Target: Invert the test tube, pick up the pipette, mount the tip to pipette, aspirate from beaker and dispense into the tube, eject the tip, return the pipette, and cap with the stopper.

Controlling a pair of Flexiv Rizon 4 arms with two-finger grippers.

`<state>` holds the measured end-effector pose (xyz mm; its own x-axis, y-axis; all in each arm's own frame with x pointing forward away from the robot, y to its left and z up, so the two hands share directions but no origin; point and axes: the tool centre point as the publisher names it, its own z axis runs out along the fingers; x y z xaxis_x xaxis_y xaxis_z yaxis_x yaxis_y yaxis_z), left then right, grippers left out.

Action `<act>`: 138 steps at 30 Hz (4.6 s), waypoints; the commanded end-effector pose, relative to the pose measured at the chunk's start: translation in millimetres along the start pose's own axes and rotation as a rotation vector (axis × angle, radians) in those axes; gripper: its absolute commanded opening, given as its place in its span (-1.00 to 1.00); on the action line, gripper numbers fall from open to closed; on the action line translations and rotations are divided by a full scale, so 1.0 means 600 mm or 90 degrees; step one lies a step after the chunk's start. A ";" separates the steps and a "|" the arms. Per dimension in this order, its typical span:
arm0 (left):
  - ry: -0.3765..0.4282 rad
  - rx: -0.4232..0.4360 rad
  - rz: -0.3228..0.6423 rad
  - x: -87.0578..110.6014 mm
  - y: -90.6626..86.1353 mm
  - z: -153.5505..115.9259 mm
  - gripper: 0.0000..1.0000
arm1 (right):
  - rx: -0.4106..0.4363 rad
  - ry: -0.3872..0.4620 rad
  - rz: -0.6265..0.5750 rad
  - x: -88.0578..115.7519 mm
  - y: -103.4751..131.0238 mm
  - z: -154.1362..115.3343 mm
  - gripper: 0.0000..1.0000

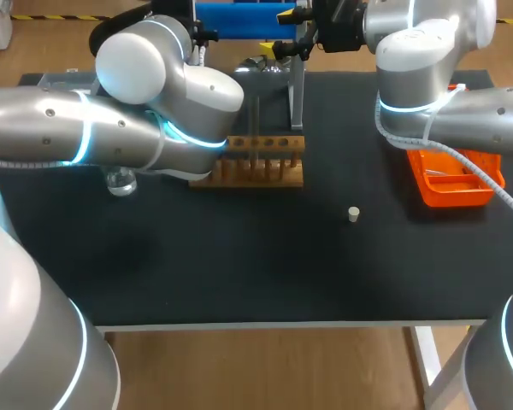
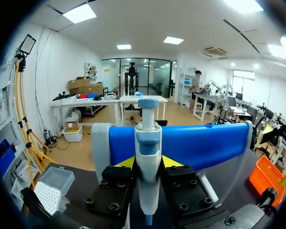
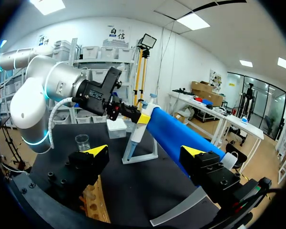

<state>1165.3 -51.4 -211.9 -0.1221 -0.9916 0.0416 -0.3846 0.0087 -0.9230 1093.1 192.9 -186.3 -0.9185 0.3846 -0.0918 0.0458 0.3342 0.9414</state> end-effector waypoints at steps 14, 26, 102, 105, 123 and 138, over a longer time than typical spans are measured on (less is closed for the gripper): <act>-0.004 0.006 0.010 0.017 -0.017 -0.026 1.00 | 0.003 0.003 0.000 -0.002 0.001 -0.002 1.00; 0.006 0.051 0.040 0.027 -0.074 -0.088 1.00 | 0.003 0.003 0.000 -0.002 0.001 -0.002 1.00; 0.726 0.046 0.342 0.228 0.158 -0.245 1.00 | 0.003 0.003 0.000 -0.002 0.001 -0.002 1.00; 0.728 0.033 0.349 0.236 0.164 -0.235 1.00 | 0.003 0.003 0.000 -0.002 0.001 -0.002 1.00; 0.750 -0.047 0.403 0.275 0.207 -0.192 1.00 | 0.003 0.003 0.000 -0.002 0.001 -0.002 1.00; 0.750 -0.099 0.432 0.281 0.234 -0.177 1.00 | 0.003 0.003 0.000 -0.002 0.001 -0.002 1.00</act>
<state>989.1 -202.2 -293.3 -0.9945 -0.0996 -0.0340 -0.0241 0.5302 -0.8475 1093.1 192.9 -186.3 -0.9185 0.3847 -0.0919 0.0458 0.3342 0.9414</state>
